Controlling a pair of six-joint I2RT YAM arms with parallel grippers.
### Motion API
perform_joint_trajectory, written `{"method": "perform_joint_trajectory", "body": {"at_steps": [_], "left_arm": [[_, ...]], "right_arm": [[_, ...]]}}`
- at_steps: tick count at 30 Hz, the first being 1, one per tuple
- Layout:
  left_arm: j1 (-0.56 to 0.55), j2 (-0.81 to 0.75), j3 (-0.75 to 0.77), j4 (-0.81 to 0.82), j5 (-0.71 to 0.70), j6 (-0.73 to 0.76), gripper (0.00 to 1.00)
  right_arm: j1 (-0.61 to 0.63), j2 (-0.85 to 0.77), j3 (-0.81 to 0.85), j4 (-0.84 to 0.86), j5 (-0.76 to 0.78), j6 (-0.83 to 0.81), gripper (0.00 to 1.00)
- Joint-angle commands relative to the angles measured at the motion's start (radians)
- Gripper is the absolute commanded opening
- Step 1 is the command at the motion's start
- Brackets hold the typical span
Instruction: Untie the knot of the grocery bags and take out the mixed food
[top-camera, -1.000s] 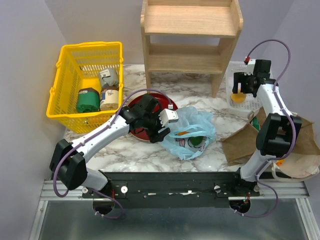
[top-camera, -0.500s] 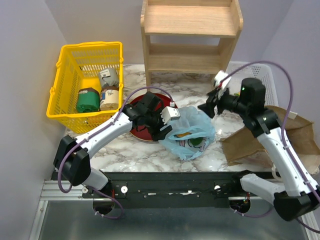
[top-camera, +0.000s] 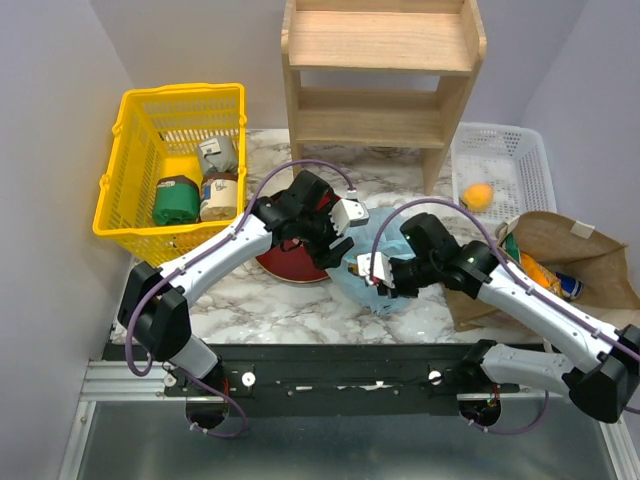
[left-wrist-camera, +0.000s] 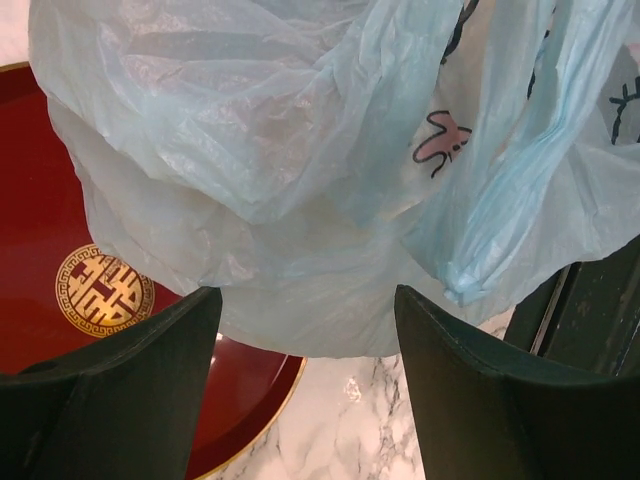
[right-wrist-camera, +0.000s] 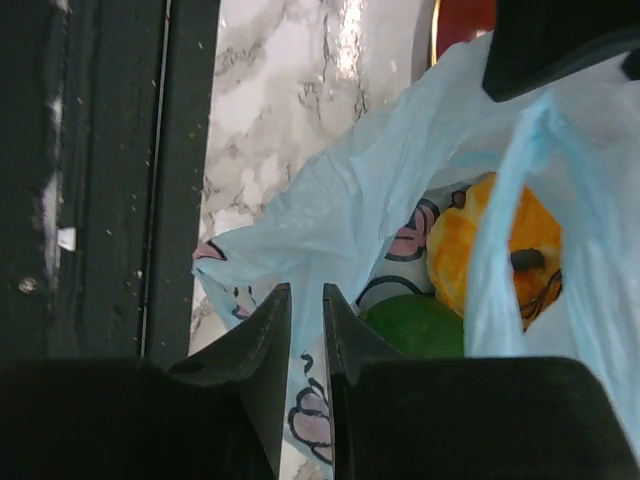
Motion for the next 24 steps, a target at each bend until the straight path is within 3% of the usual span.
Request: {"method": "perform_joint_trajectory", "body": {"at_steps": [1, 10, 13, 16, 19, 20, 22, 24], "left_arm": [[-0.002, 0.013, 0.03, 0.016, 0.017, -0.024, 0.8], [-0.002, -0.042, -0.057, 0.025, 0.015, -0.025, 0.8], [0.0, -0.042, -0.065, 0.024, 0.012, -0.024, 0.8], [0.001, -0.039, -0.068, 0.025, 0.021, -0.03, 0.8], [0.0, -0.028, -0.063, 0.027, 0.027, -0.036, 0.8], [0.0, -0.027, -0.063, 0.025, 0.024, -0.037, 0.8], [0.0, -0.024, -0.059, 0.024, 0.026, -0.037, 0.8], [0.0, -0.024, -0.06, 0.027, 0.027, -0.037, 0.8]], "right_arm": [[0.011, 0.082, -0.086, 0.203, 0.293, 0.061, 0.18], [-0.033, 0.093, -0.188, 0.299, 0.381, 0.241, 0.11], [-0.038, 0.071, -0.168, 0.235, 0.332, 0.186, 0.14], [-0.05, 0.08, -0.171, 0.274, 0.431, 0.23, 0.15], [-0.105, 0.129, -0.165, 0.32, 0.471, 0.289, 0.47], [-0.123, 0.143, -0.159, 0.329, 0.476, 0.315, 0.67], [-0.173, 0.189, -0.125, 0.325, 0.455, 0.37, 0.78], [-0.19, 0.217, -0.114, 0.32, 0.432, 0.387, 0.82]]}}
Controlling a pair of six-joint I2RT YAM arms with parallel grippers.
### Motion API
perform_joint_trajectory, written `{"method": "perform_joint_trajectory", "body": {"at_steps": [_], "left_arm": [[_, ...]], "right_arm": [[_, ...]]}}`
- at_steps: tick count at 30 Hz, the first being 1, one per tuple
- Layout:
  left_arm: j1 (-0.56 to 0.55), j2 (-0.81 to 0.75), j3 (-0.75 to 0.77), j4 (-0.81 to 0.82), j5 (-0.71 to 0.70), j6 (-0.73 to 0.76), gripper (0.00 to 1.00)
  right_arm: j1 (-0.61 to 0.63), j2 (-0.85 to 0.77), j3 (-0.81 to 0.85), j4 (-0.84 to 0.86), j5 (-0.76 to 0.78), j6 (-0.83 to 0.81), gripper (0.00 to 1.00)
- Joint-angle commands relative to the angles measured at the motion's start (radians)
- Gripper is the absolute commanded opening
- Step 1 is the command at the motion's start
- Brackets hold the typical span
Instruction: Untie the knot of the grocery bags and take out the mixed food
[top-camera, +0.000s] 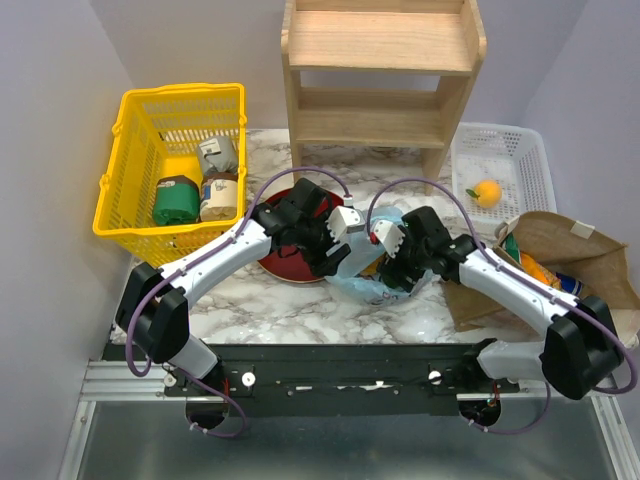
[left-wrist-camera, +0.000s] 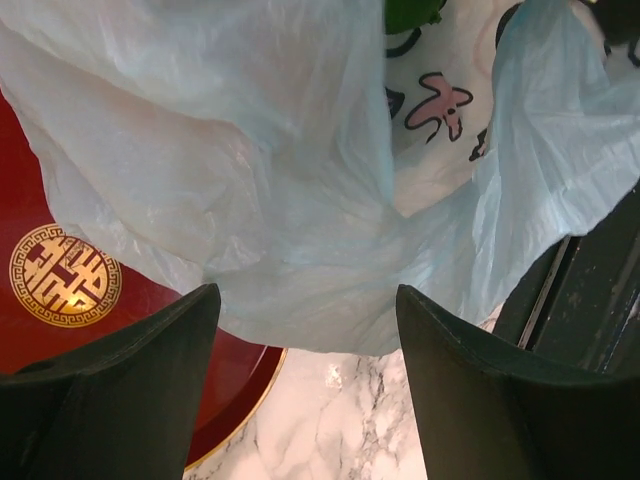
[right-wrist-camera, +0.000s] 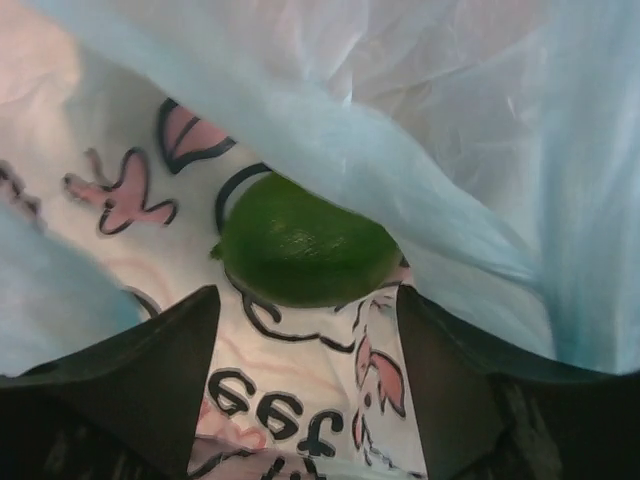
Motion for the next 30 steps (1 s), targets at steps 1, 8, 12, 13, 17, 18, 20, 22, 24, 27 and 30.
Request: {"method": "perform_joint_trajectory", "body": {"at_steps": [1, 8, 12, 13, 17, 18, 20, 22, 24, 27, 30], "left_arm": [[0.0, -0.016, -0.001, 0.008, 0.028, -0.01, 0.8], [0.0, -0.018, -0.018, 0.017, 0.032, -0.013, 0.81], [0.0, -0.015, -0.018, 0.025, 0.032, -0.014, 0.81], [0.0, -0.013, -0.017, 0.025, 0.032, -0.014, 0.81], [0.0, -0.012, -0.015, 0.022, 0.032, -0.014, 0.81], [0.001, -0.015, -0.017, 0.022, 0.032, -0.014, 0.81], [0.0, -0.016, -0.023, 0.024, 0.031, -0.014, 0.81], [0.0, -0.015, -0.029, 0.024, 0.031, -0.013, 0.81], [0.0, -0.012, -0.029, 0.024, 0.031, -0.013, 0.81], [0.0, -0.001, -0.024, 0.022, 0.032, -0.019, 0.81], [0.0, 0.005, -0.023, 0.021, 0.038, -0.026, 0.81]], "right_arm": [[-0.04, 0.071, 0.049, 0.032, -0.006, 0.089, 0.84], [-0.04, 0.156, 0.049, 0.026, -0.15, 0.109, 0.96], [-0.04, 0.161, 0.019, 0.078, -0.192, 0.122, 0.94], [-0.04, 0.158, 0.017, 0.085, -0.187, 0.117, 0.9], [-0.04, 0.115, 0.051, 0.052, -0.157, 0.057, 0.54], [-0.04, 0.096, 0.062, 0.037, -0.15, 0.025, 0.5], [-0.04, 0.026, 0.091, -0.029, -0.143, 0.004, 0.39], [-0.04, -0.051, 0.108, -0.107, -0.15, -0.015, 0.35], [-0.04, -0.102, 0.128, -0.155, -0.163, -0.027, 0.33], [-0.051, -0.198, 0.176, -0.235, -0.212, -0.004, 0.27], [-0.065, -0.307, 0.19, -0.17, -0.295, 0.057, 0.25]]}}
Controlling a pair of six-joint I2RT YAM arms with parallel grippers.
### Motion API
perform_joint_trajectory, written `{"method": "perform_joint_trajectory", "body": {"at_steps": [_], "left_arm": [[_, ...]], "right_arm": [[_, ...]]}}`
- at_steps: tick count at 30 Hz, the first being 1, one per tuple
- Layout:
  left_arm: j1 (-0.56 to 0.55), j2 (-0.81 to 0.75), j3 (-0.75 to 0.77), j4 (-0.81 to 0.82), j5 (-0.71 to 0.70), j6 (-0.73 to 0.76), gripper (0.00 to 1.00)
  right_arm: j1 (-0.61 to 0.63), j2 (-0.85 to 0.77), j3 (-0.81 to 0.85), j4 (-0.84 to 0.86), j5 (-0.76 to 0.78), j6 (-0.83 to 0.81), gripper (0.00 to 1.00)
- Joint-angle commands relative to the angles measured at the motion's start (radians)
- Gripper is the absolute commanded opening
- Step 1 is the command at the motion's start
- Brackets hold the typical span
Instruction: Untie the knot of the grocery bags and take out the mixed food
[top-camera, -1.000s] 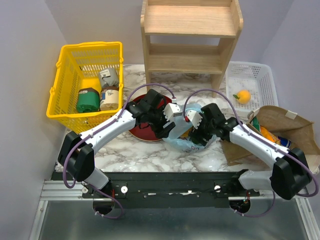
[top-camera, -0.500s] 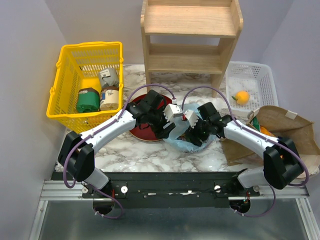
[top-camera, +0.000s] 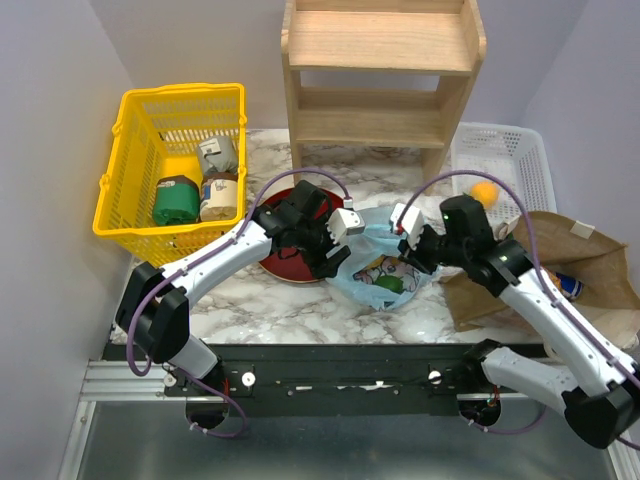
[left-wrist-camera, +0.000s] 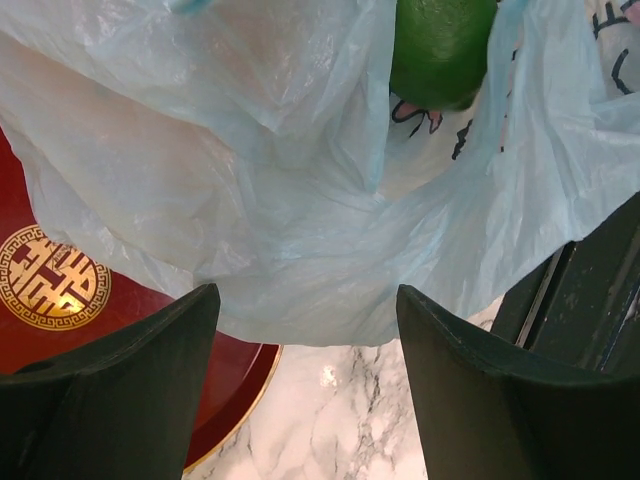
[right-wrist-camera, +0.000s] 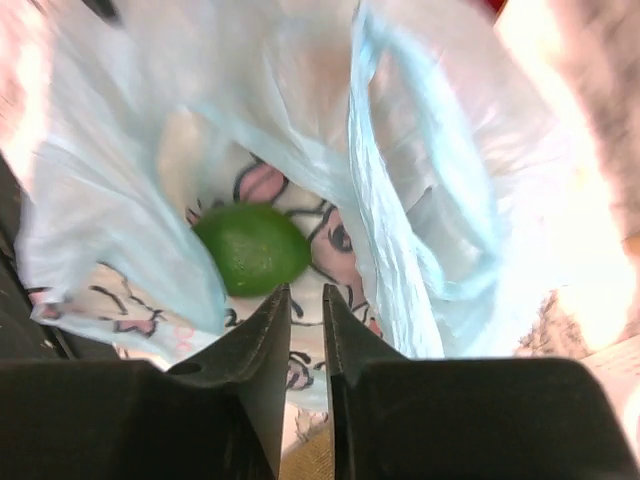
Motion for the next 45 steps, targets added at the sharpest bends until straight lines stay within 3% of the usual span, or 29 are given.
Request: {"method": "perform_joint_trajectory", "body": {"at_steps": [1, 4, 7, 15, 18, 20, 23, 29, 45], "left_arm": [[0.0, 0.008, -0.003, 0.002, 0.034, -0.017, 0.81], [0.0, 0.008, -0.003, -0.003, 0.04, -0.023, 0.81], [0.0, 0.008, -0.002, -0.004, 0.035, -0.023, 0.81], [0.0, 0.005, 0.003, -0.007, 0.021, -0.013, 0.81], [0.0, 0.002, 0.003, -0.009, 0.024, -0.011, 0.81], [0.0, 0.001, 0.008, -0.015, 0.018, -0.008, 0.82], [0.0, 0.002, 0.012, -0.024, 0.004, 0.006, 0.81], [0.0, 0.016, 0.018, -0.026, 0.003, 0.006, 0.81], [0.0, 0.001, 0.0, -0.033, -0.02, 0.03, 0.81]], "right_arm": [[-0.013, -0.116, 0.044, -0.004, -0.106, 0.072, 0.25], [-0.013, -0.076, 0.09, -0.028, -0.135, 0.072, 0.26], [-0.011, -0.013, 0.069, -0.118, -0.239, -0.075, 0.35], [-0.004, 0.09, -0.064, -0.031, -0.167, -0.206, 0.45], [0.053, 0.078, -0.145, 0.046, -0.089, -0.223, 0.55], [0.105, 0.036, -0.17, 0.023, -0.086, -0.263, 0.62], [0.179, 0.007, -0.198, -0.05, -0.115, -0.286, 0.66], [0.175, 0.005, -0.18, 0.063, 0.055, -0.18, 0.67], [0.035, 0.162, -0.026, 0.019, -0.106, -0.174, 0.57]]}}
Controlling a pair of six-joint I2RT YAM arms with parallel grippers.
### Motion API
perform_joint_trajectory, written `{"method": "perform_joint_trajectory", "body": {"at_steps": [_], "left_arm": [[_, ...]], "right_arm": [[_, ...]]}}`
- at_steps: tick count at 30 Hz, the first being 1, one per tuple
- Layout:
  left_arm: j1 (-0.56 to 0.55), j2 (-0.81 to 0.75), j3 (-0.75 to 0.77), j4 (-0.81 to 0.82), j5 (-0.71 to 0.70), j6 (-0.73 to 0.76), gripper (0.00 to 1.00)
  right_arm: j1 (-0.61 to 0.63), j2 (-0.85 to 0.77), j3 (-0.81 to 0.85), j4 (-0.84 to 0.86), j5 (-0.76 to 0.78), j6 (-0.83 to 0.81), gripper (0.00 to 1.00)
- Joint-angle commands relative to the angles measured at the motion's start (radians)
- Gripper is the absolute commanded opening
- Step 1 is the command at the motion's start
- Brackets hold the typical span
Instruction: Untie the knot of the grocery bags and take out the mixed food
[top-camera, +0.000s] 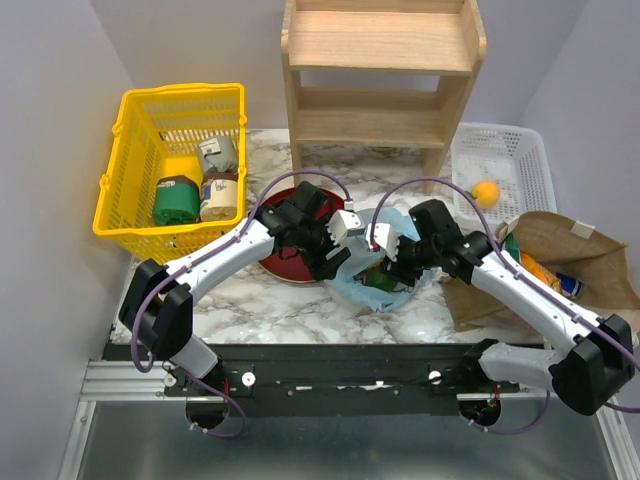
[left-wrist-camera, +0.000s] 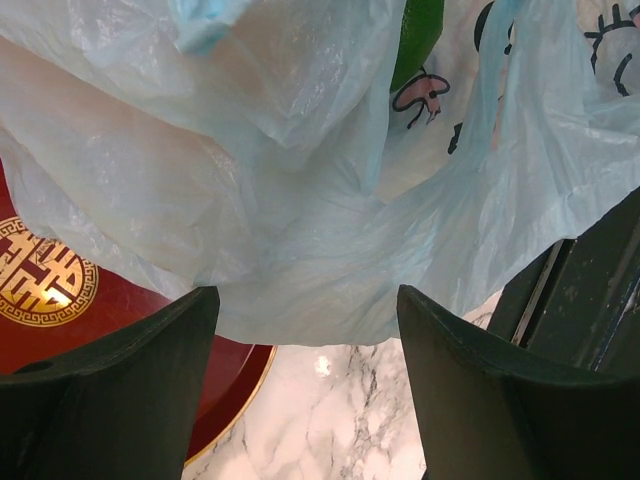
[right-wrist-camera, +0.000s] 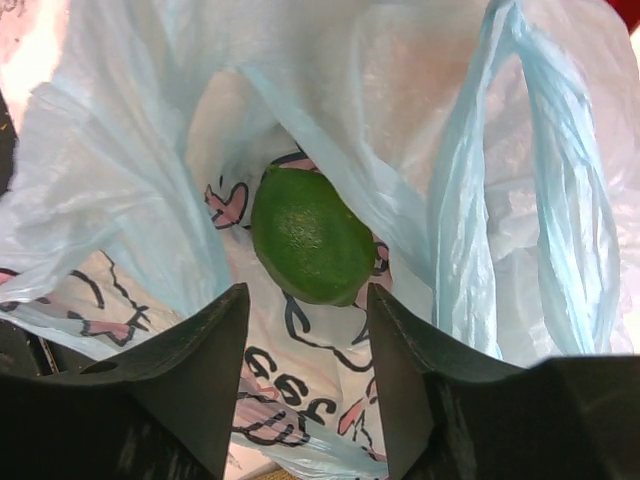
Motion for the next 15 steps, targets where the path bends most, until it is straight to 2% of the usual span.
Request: {"method": "perform_joint_trajectory", "body": {"at_steps": [1, 4, 8, 15], "left_arm": [[0.0, -0.025, -0.014, -0.008, -0.019, 0.02, 0.82], [0.0, -0.03, -0.022, -0.005, -0.018, 0.022, 0.82], [0.001, -0.031, -0.02, -0.003, -0.022, 0.026, 0.82], [0.004, -0.03, -0.029, 0.001, -0.007, 0.017, 0.82]], "right_arm": [[-0.021, 0.044, 0.024, -0.02, -0.065, -0.018, 0.57], [-0.023, 0.081, 0.021, -0.032, -0.101, -0.069, 0.6], [-0.023, 0.142, 0.025, -0.026, -0.128, -0.13, 0.76], [-0.021, 0.303, 0.041, 0.069, -0.051, -0.165, 0.78]]}}
